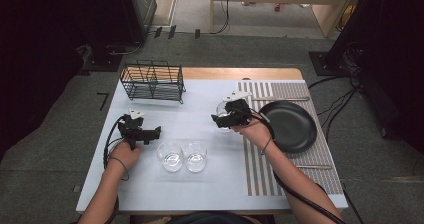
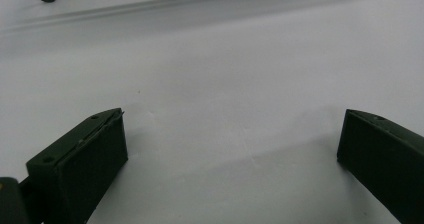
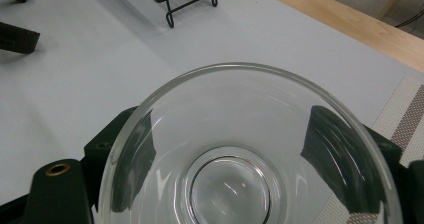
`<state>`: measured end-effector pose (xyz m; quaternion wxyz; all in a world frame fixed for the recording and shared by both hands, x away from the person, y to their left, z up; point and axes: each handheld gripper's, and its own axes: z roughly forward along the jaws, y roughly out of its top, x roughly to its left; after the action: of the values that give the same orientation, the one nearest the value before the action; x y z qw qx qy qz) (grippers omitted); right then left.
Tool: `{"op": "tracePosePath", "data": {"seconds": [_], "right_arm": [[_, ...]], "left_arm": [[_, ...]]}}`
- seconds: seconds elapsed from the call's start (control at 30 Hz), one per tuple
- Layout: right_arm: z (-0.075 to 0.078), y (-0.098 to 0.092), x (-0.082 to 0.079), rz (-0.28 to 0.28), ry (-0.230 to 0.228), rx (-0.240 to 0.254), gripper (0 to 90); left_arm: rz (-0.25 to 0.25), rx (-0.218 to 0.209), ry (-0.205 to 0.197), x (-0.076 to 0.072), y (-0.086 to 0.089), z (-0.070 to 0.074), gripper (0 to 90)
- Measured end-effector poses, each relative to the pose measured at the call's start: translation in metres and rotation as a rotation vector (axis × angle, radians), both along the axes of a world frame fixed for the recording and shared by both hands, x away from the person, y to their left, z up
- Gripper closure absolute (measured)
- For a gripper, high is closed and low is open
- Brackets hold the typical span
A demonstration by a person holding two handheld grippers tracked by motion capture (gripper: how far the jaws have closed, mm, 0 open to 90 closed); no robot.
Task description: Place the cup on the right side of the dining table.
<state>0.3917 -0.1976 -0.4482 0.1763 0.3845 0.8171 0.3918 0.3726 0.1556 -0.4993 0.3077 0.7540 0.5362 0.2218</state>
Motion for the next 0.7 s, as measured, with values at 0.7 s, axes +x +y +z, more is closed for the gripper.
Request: {"op": "tracePosePath", "data": {"seconds": [0.7], "right_arm": [[-0.0022,-0.0086,0.0083,-0.05,-0.016,0.005,19.2]], "left_arm": [[0.0,0.002,0.0,-0.0001,0.0,0.0,0.0]]}}
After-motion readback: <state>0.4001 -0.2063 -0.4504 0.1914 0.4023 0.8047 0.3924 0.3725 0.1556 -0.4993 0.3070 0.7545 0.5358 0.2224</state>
